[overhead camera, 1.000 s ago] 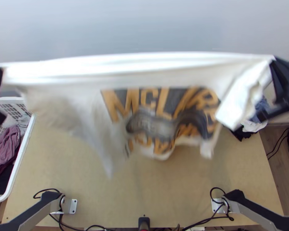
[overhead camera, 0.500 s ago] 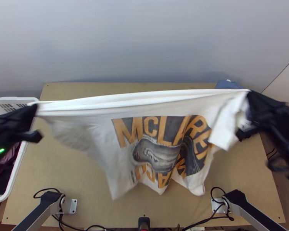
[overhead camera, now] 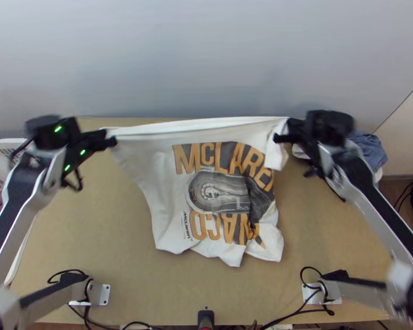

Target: Fold the t-shirt

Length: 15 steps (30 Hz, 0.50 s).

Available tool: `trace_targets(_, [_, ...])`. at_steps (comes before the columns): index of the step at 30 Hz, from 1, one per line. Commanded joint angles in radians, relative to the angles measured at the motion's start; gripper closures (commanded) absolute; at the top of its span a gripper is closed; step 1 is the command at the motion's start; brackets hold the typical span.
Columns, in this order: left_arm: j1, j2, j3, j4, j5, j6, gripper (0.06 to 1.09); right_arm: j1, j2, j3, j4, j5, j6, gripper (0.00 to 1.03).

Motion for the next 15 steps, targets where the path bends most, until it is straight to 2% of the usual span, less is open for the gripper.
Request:
trace_targets(1, [0.023, 0.372, 0.161, 0.156, -0.007, -0.044, 1.05, -0.046, 0.398, 0.178, 0.088, -0.049, 0.113, 1.00])
trace_targets(4, [0.029, 0.520, 0.299, 0.158, -0.024, -0.064, 1.05, -0.056, 0.521, 0.301, 0.074, -0.056, 0.156, 1.00])
trace_targets(9, [0.042, 0.714, 0.469, 0.158, -0.039, -0.093, 1.05, -0.063, 0.663, 0.428, 0.044, -0.060, 0.168, 1.00])
trace_targets(12, [0.039, 0.791, 0.523, 0.153, -0.039, -0.104, 1.03, -0.077, 0.722, 0.483, 0.031, -0.096, 0.197, 0.99])
trace_targets(13, [0.037, 0.805, 0.530, 0.150, -0.039, -0.112, 0.95, -0.082, 0.739, 0.503, 0.018, -0.112, 0.217, 0.91])
trace_targets(14, [0.032, 0.813, 0.532, 0.147, -0.039, -0.121, 0.77, -0.083, 0.749, 0.519, 0.008, -0.121, 0.236, 0.80])
trace_targets(15, [0.026, 0.819, 0.534, 0.138, -0.038, -0.119, 0.58, -0.083, 0.758, 0.528, 0.001, -0.129, 0.243, 0.74])
